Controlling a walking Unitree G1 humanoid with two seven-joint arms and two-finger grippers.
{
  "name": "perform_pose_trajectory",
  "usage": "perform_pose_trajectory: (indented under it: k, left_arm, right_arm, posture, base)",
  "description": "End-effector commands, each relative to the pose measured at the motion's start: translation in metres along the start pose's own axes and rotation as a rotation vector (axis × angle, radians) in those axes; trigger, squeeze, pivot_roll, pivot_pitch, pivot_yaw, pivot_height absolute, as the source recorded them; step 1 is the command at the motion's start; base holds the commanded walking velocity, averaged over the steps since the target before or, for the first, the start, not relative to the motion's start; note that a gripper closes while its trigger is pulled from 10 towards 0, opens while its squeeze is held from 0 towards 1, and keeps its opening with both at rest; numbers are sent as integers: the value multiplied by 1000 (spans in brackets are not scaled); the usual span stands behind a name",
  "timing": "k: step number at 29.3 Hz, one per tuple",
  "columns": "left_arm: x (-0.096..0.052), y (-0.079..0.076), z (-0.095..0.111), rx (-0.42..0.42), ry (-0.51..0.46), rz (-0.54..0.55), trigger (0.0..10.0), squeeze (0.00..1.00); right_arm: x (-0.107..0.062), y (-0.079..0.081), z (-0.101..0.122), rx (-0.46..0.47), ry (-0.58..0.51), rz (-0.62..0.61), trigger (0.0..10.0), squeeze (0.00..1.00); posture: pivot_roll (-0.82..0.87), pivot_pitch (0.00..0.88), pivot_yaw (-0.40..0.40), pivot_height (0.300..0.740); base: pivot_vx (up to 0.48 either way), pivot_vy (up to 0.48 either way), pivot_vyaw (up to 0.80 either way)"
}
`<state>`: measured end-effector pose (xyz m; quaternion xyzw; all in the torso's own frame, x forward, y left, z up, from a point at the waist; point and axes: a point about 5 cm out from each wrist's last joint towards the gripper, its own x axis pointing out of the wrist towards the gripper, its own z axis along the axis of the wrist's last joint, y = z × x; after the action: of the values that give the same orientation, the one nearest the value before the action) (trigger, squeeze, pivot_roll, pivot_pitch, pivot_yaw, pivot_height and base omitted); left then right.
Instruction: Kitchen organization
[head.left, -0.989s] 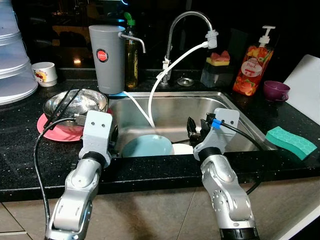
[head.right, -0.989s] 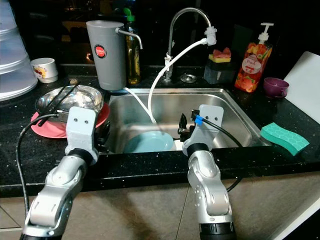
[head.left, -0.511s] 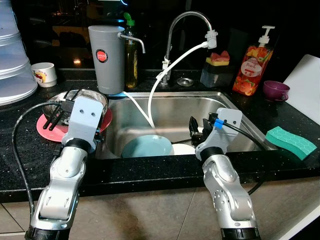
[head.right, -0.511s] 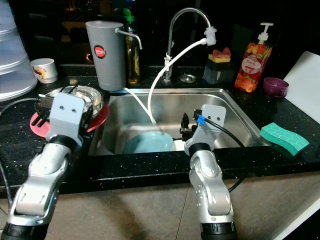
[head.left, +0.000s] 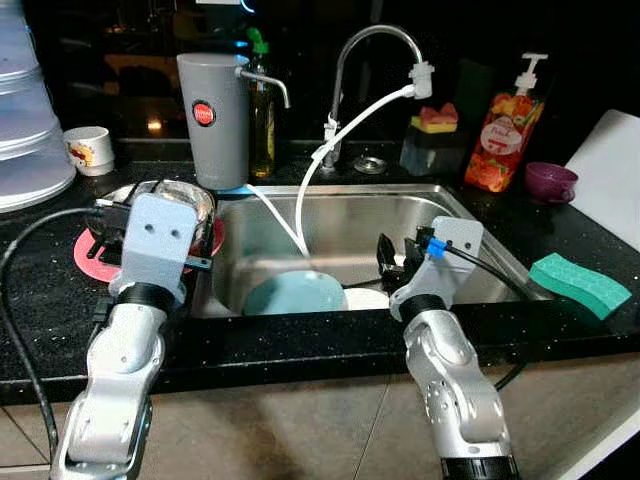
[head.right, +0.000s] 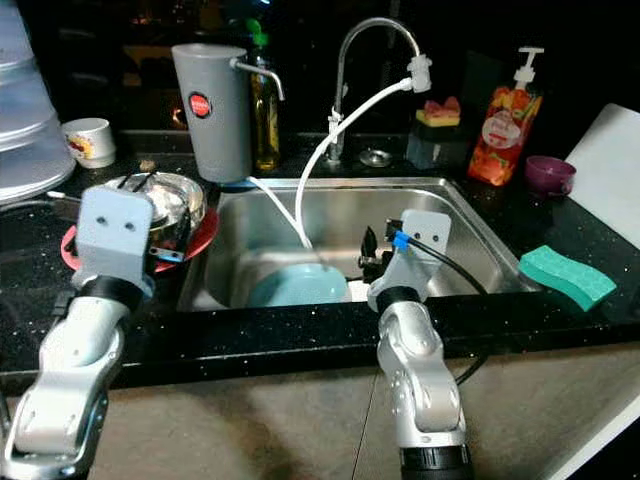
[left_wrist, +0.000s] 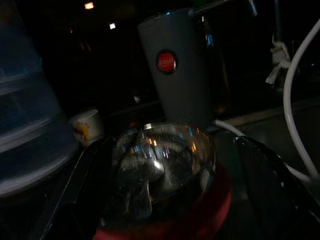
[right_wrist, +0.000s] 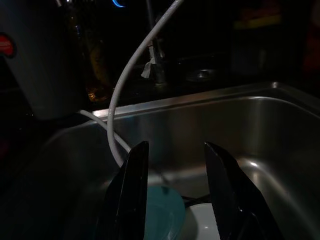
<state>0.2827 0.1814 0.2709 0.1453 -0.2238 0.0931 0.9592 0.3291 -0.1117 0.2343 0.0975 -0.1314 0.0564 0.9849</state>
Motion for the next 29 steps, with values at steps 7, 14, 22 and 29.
perform_pose_trajectory:
  k: [7, 14, 22, 29]
  left_arm:
    - [-2, 9, -22, -61, 133, 21, 10000, 0]
    - [10, 13, -34, -87, 177, 11, 10000, 0]
    - [13, 13, -38, -89, 179, -6, 10000, 0]
    - [18, 11, -35, -82, 148, -32, 10000, 0]
  right_arm:
    - [-11, 43, 15, 5, -37, 333, 10000, 0]
    - [-10, 64, 20, -16, -64, 424, 10000, 0]
    - [-12, 64, 23, -9, -64, 441, 10000, 0]
    - [-13, 62, 20, -9, -51, 429, 10000, 0]
  posture:
    - [173, 105, -57, 740]
    - [169, 103, -54, 740]
    - [154, 101, -55, 740]
    - [176, 116, -54, 740]
  base:
    - [0, 0, 0]
    - [0, 0, 0]
    - [0, 0, 0]
    - [0, 0, 0]
